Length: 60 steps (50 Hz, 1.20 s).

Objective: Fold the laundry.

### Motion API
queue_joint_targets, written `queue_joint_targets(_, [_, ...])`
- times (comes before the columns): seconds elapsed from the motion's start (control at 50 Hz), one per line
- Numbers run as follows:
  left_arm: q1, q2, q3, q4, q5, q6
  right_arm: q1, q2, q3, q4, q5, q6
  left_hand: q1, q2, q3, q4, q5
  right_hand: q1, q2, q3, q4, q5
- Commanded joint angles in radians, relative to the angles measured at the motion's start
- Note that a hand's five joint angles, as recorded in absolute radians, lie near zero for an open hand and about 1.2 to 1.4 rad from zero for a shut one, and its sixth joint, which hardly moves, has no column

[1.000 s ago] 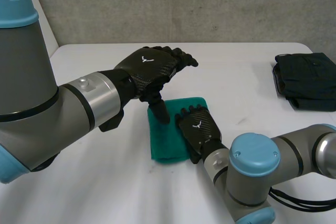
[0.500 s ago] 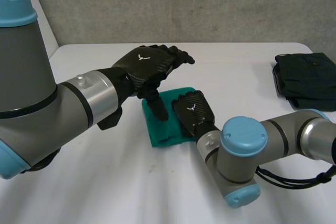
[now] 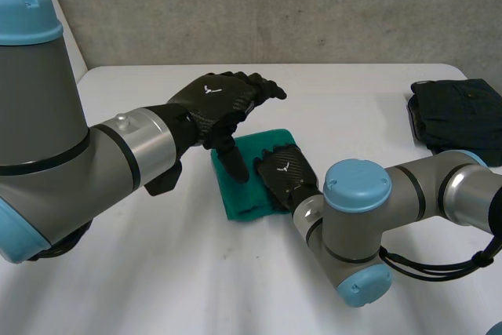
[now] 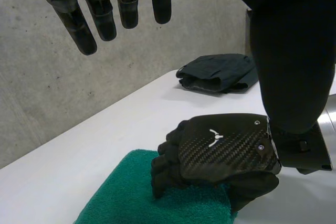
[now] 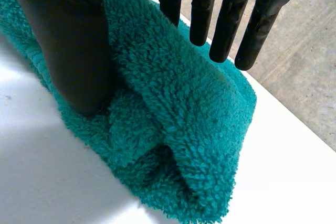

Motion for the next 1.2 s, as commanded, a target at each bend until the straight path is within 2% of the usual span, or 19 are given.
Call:
queue_joint_targets(0.02, [0.000, -0.001, -0.001, 0.000, 0.000, 0.000, 0.000, 0.005, -0.002, -0.003, 0.003, 0.000, 0.009, 0.008, 0.000, 0.008, -0.008, 0.000, -0.048, -0.046, -0.040, -0.067])
queue_joint_targets(0.1, [0.000, -0.004, -0.001, 0.000, 0.000, 0.000, 0.000, -0.003, 0.007, 0.005, 0.005, 0.001, 0.012, 0.011, 0.003, 0.011, -0.005, -0.074, -0.122, -0.120, -0.113, -0.141])
queue_joint_targets(0.34, [0.000, -0.017, -0.001, 0.000, 0.000, 0.000, -0.002, -0.045, 0.029, 0.043, 0.002, 0.032, 0.012, 0.011, 0.003, 0.011, -0.005, -0.068, -0.116, -0.114, -0.108, -0.135])
queue_joint_targets(0.64, [0.000, -0.035, 0.000, 0.000, 0.000, 0.000, -0.003, 0.050, -0.048, 0.040, 0.003, 0.017, 0.012, 0.011, 0.003, 0.011, -0.005, 0.046, -0.001, 0.000, 0.007, -0.021])
queue_joint_targets(1.04, [0.006, -0.040, 0.000, 0.006, 0.000, 0.000, -0.003, 0.147, -0.233, 0.051, 0.005, 0.018, 0.012, 0.011, 0.003, 0.011, -0.005, 0.076, 0.028, 0.030, 0.036, 0.009])
queue_joint_targets(1.14, [0.008, -0.041, 0.000, 0.008, 0.000, 0.000, -0.003, 0.182, -0.275, 0.073, 0.006, 0.017, 0.012, 0.011, 0.003, 0.011, -0.005, 0.225, 0.177, 0.179, 0.185, 0.158])
queue_joint_targets(1.2, [0.008, -0.046, 0.002, 0.008, 0.000, -0.002, -0.003, 0.186, -0.298, 0.088, 0.005, 0.020, 0.012, 0.011, 0.003, 0.011, -0.005, 0.500, 0.453, 0.455, 0.461, 0.433])
